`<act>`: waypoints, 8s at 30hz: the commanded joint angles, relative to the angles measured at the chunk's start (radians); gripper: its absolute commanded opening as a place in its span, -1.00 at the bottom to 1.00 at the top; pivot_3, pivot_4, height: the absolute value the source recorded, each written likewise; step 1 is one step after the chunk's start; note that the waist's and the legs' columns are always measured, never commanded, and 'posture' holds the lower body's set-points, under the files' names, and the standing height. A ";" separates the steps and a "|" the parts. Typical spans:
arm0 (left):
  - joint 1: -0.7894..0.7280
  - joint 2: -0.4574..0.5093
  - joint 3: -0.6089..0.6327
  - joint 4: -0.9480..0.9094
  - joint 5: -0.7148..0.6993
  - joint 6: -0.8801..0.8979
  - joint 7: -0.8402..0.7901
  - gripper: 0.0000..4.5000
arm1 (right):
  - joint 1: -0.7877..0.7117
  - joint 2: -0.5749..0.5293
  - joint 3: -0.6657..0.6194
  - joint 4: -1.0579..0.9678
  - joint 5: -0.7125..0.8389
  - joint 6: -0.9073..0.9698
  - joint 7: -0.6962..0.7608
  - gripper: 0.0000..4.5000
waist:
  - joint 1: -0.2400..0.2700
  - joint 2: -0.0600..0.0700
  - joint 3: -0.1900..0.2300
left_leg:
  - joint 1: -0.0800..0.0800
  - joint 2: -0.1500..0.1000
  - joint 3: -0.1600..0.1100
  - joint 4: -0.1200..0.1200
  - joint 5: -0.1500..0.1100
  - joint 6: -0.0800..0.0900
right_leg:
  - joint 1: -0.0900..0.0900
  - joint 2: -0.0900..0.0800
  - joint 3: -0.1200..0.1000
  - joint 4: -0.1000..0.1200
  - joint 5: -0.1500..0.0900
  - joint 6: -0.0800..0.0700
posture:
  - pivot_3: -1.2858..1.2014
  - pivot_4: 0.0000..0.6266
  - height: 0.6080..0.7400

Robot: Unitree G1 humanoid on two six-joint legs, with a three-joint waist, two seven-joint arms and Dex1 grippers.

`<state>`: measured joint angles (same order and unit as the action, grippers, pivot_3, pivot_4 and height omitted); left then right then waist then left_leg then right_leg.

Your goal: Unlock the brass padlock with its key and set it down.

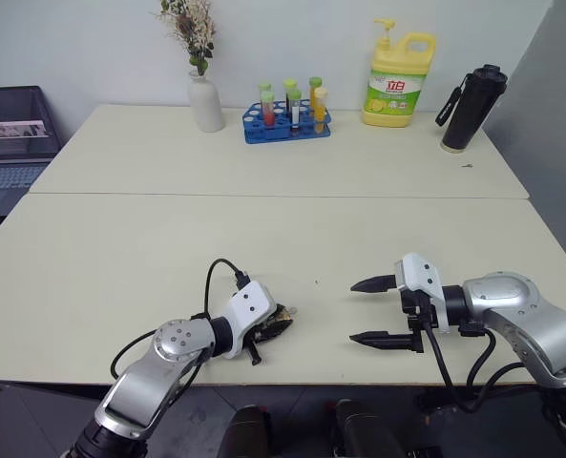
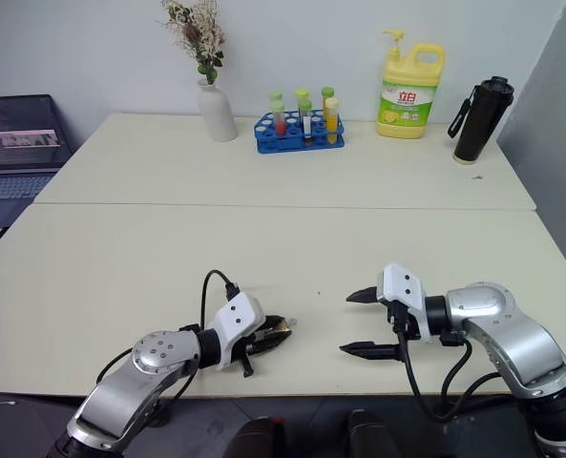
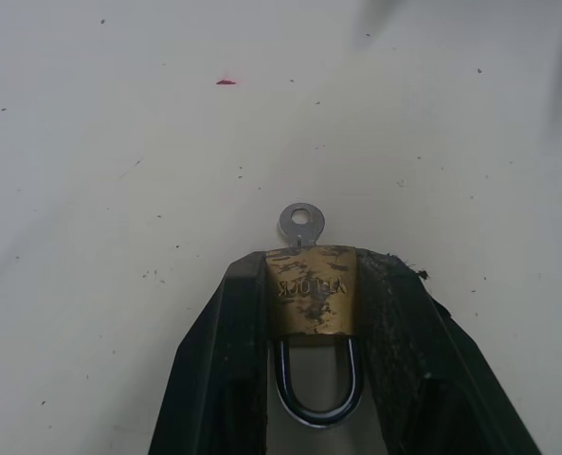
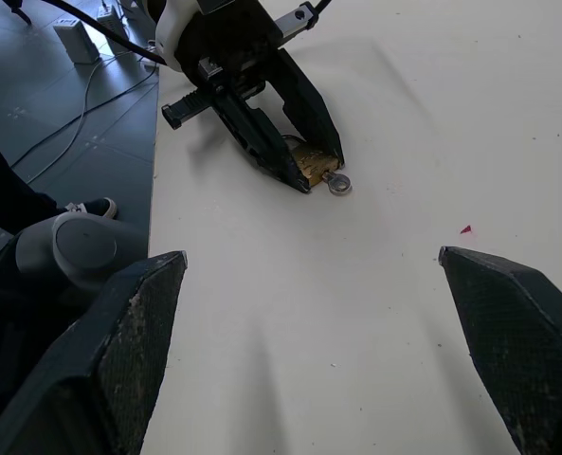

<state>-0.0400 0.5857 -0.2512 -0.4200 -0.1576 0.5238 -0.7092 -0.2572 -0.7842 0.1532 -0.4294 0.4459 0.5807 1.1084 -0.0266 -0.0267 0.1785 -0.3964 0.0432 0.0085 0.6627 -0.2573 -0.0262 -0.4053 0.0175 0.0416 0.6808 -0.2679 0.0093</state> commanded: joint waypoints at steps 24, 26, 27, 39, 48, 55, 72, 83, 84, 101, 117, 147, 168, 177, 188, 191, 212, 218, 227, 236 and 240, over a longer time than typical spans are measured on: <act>-0.480 0.015 0.007 0.477 0.374 -1.358 -0.097 -0.56 | 0.029 0.080 -0.185 0.035 0.136 0.075 -0.179 1.00 | 0.000 -0.001 0.000 | -0.002 0.000 0.002 0.000 0.000 0.000 | -0.001 0.000 0.001 0.000 0.001 -0.001 | 0.03 -0.52 1.00; -0.488 0.003 0.016 0.507 0.415 -1.430 -0.040 -0.56 | 0.025 0.115 -0.202 0.005 0.187 0.124 -0.223 1.00 | 0.000 -0.001 0.000 | -0.002 0.000 0.001 0.000 0.000 0.000 | -0.001 0.000 0.001 0.000 0.001 -0.001 | 0.03 -0.52 1.00; -0.485 0.002 0.014 0.517 0.424 -1.456 -0.025 -0.56 | 0.010 0.139 -0.211 -0.006 0.223 0.155 -0.248 1.00 | 0.000 -0.001 0.000 | -0.002 0.001 0.001 0.000 0.000 0.000 | -0.001 0.000 0.001 0.000 0.000 -0.001 | 0.03 -0.52 1.00; -0.466 0.029 0.030 0.516 0.522 -1.488 0.111 -0.56 | -0.140 0.204 -0.189 0.007 0.378 0.318 -0.302 1.00 | -0.001 -0.001 0.000 | -0.002 0.000 0.001 0.000 0.000 0.000 | -0.001 0.000 0.000 0.000 0.001 0.000 | 0.03 -0.52 1.00; -0.442 0.049 0.025 0.473 0.549 -1.459 0.150 -0.56 | -0.167 0.221 -0.158 0.042 0.388 0.321 -0.273 0.83 | -0.001 0.000 0.000 | -0.002 0.001 0.001 0.000 0.000 0.000 | -0.001 0.000 -0.001 0.000 0.001 0.000 | 0.03 -0.52 1.00; -0.434 0.053 0.019 0.452 0.557 -1.439 0.162 -0.56 | -0.176 0.216 -0.141 0.050 0.396 0.328 -0.250 -0.24 | -0.001 0.000 0.000 | -0.002 0.001 0.001 0.000 0.000 0.000 | -0.001 0.000 -0.001 0.000 0.001 0.000 | 0.03 -0.52 1.00; -0.419 0.063 0.007 0.433 0.580 -1.448 0.178 -0.56 | -0.248 0.227 -0.159 0.111 0.486 0.454 -0.253 -1.00 | -0.001 0.000 0.000 | -0.002 0.001 0.001 0.000 0.000 0.000 | -0.001 0.000 -0.001 0.000 0.001 0.000 | 0.03 -0.52 1.00; -0.425 0.075 -0.001 0.446 0.619 -1.489 0.211 -0.56 | -0.423 0.267 -0.262 0.334 0.674 0.841 -0.416 -1.00 | -0.001 0.000 0.000 | -0.002 0.001 0.001 0.000 0.000 0.000 | -0.001 0.000 -0.001 0.000 0.004 -0.004 | 0.03 -0.52 1.00; -0.424 0.076 -0.002 0.445 0.622 -1.489 0.214 -0.56 | -0.431 0.271 -0.268 0.345 0.677 0.858 -0.428 -1.00 | -0.001 0.000 0.000 | -0.002 0.001 0.001 0.000 0.000 0.000 | -0.001 0.000 0.000 0.000 0.004 -0.004 | 0.03 -0.52 1.00; -0.413 0.082 -0.002 0.439 0.649 -1.489 0.244 -0.56 | -0.477 0.335 -0.334 0.415 0.697 0.977 -0.532 -1.00 | -0.002 0.000 0.000 | -0.004 0.001 0.001 -0.001 0.000 0.000 | -0.002 0.000 -0.001 0.000 0.001 -0.001 | 0.03 -0.52 1.00; -0.407 0.085 -0.010 0.443 0.640 -1.473 0.247 -0.56 | -0.362 0.146 -0.090 0.145 0.400 0.549 -0.294 -0.26 | -0.001 0.000 0.001 | -0.005 0.001 0.001 -0.001 0.000 0.000 | -0.004 -0.001 -0.001 -0.001 0.001 0.000 | 0.03 -0.52 1.00; -0.405 0.070 -0.005 0.445 0.632 -1.440 0.264 -0.56 | -0.277 0.287 -0.053 0.144 0.331 0.420 -0.312 0.21 | -0.002 0.000 0.001 | -0.004 0.001 0.001 -0.001 0.000 0.000 | -0.004 0.000 -0.001 0.000 0.001 0.000 | 0.03 -0.52 1.00; -0.387 0.089 -0.017 0.453 0.571 -1.460 0.258 -0.41 | -0.288 0.304 -0.052 0.162 0.314 0.397 -0.278 -0.95 | -0.002 0.000 0.001 | -0.004 0.001 0.001 -0.001 0.000 0.000 | -0.004 0.000 -0.001 0.000 0.001 0.000 | 0.03 -0.52 1.00; -0.354 0.118 -0.006 0.431 0.471 -1.464 0.205 0.83 | -0.287 0.304 -0.055 0.171 0.297 0.373 -0.282 -0.95 | -0.003 0.000 0.001 | -0.004 0.001 0.001 -0.001 0.000 0.000 | -0.004 0.000 -0.001 0.000 0.001 0.000 | 0.03 -0.52 1.00; -0.109 0.189 0.099 0.193 0.120 -1.135 0.117 0.83 | -0.306 0.267 -0.057 0.261 0.201 0.267 -0.251 -0.95 | -0.005 0.000 0.001 | -0.004 0.002 0.001 -0.001 0.000 0.000 | -0.004 -0.001 -0.001 0.000 0.001 0.000 | 0.03 -0.52 1.00; -0.102 0.180 0.162 0.142 0.011 -0.971 0.119 0.45 | -0.306 0.258 -0.046 0.263 0.176 0.233 -0.231 -0.95 | -0.003 0.000 0.001 | -0.004 0.002 0.000 -0.001 0.000 0.000 | -0.004 -0.001 -0.001 0.000 0.001 0.000 | 0.03 -0.52 1.00; -0.316 -0.037 0.122 0.317 -0.249 -0.399 -0.169 -1.00 | -0.305 0.247 -0.042 0.172 0.192 0.202 -0.142 -0.95 | -0.002 0.000 0.001 | -0.004 0.001 0.000 0.000 0.000 0.000 | -0.004 0.005 0.000 0.000 0.001 0.000 | 0.03 -0.52 1.00; -0.339 -0.089 0.114 0.320 -0.242 -0.375 -0.195 -1.00 | -0.300 0.245 -0.043 0.160 0.203 0.216 -0.146 -0.95 | -0.002 0.000 0.001 | -0.004 0.001 0.000 0.000 0.000 0.000 | -0.004 0.005 0.000 0.000 0.001 0.000 | 0.03 -0.52 1.00; -0.302 -0.080 0.130 0.238 -0.257 -0.318 -0.216 -1.00 | -0.302 0.241 -0.041 0.172 0.200 0.216 -0.146 -0.95 | -0.002 0.000 0.001 | -0.004 0.001 0.000 0.000 0.000 0.000 | -0.004 0.005 0.000 0.000 0.001 0.000 | 0.03 -0.52 1.00; -0.271 -0.073 0.157 0.167 -0.266 -0.270 -0.217 -1.00 | -0.302 0.239 -0.034 0.193 0.188 0.206 -0.144 -0.95 | -0.002 0.000 0.001 | -0.004 0.001 0.000 0.000 0.000 0.000 | -0.004 0.005 0.000 0.000 0.001 0.000 | 0.03 -0.52 1.00; -0.252 -0.062 0.176 0.129 -0.277 -0.247 -0.214 -1.00 | -0.303 0.238 -0.032 0.206 0.178 0.200 -0.143 -0.95 | -0.002 0.000 0.001 | -0.004 0.001 0.000 0.000 0.000 0.000 | -0.004 0.005 0.000 0.000 0.001 0.000 | 0.03 -0.52 1.00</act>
<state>-0.2942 0.5151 -0.1048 -0.2408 -0.4103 0.2742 -0.9257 -0.5451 -0.5394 0.1390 -0.2113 0.6201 0.7957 0.9582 -0.0290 -0.0266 0.1793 -0.4001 0.0444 0.0084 0.6623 -0.2573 -0.0262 -0.4088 0.0222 0.0415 0.6807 -0.2673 0.0097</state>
